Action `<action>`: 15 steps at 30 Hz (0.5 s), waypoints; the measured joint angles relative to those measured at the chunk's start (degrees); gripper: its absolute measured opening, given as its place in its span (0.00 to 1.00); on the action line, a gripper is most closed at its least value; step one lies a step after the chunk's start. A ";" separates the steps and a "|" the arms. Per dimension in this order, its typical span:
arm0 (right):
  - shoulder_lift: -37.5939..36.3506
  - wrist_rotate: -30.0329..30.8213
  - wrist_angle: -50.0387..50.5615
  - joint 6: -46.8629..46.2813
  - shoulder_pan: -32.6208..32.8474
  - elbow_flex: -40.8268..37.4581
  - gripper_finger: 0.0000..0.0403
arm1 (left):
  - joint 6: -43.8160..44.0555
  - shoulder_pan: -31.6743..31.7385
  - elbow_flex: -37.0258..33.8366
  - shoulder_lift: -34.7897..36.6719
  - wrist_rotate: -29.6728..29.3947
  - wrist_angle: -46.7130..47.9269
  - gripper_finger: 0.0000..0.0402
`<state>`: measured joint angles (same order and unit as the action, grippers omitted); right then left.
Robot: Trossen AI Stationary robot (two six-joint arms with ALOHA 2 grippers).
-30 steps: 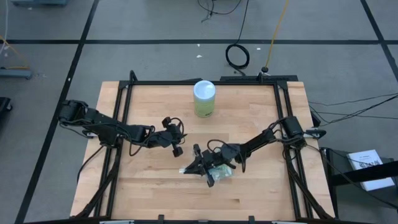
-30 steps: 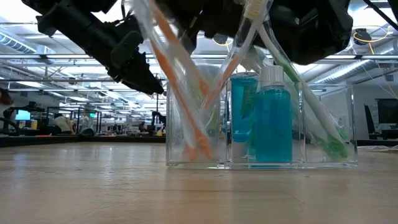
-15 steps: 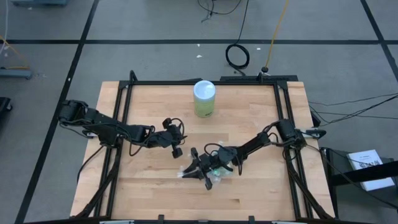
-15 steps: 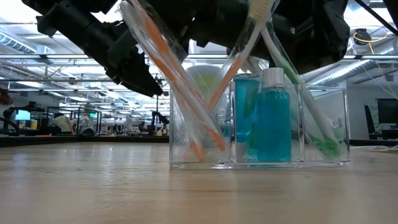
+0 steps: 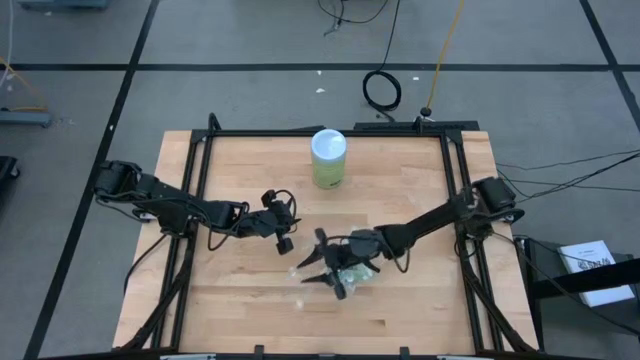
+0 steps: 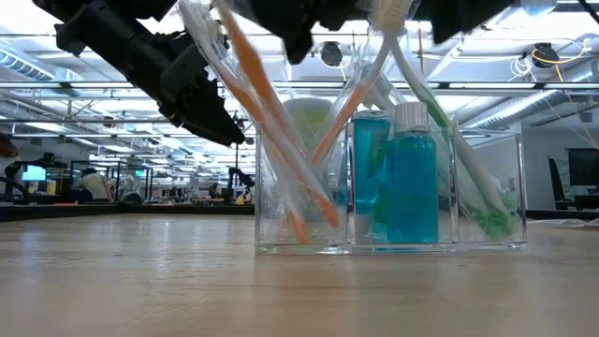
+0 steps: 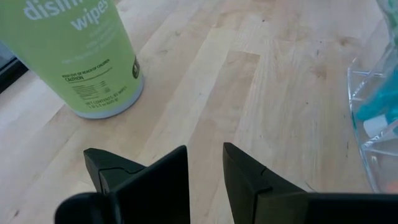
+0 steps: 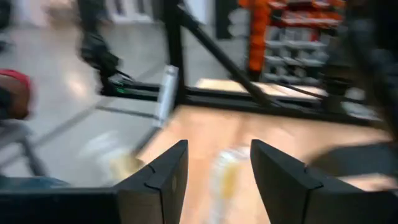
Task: Pick & Place toothbrushing station
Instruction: Return to Home Position
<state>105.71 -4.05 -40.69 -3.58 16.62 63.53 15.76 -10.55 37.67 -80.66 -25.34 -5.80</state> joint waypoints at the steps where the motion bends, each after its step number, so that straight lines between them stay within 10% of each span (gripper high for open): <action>1: -1.52 1.84 2.86 0.41 0.00 0.00 0.42 | 0.01 0.00 0.00 0.00 0.00 0.00 0.05; 15: -25.56 13.27 27.94 4.40 -0.15 -1.09 0.39 | 0.59 -1.88 -0.01 0.89 2.74 -1.07 0.05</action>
<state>80.15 9.23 -12.75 0.82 16.47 62.44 16.34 -12.43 37.66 -79.78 -22.60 -6.87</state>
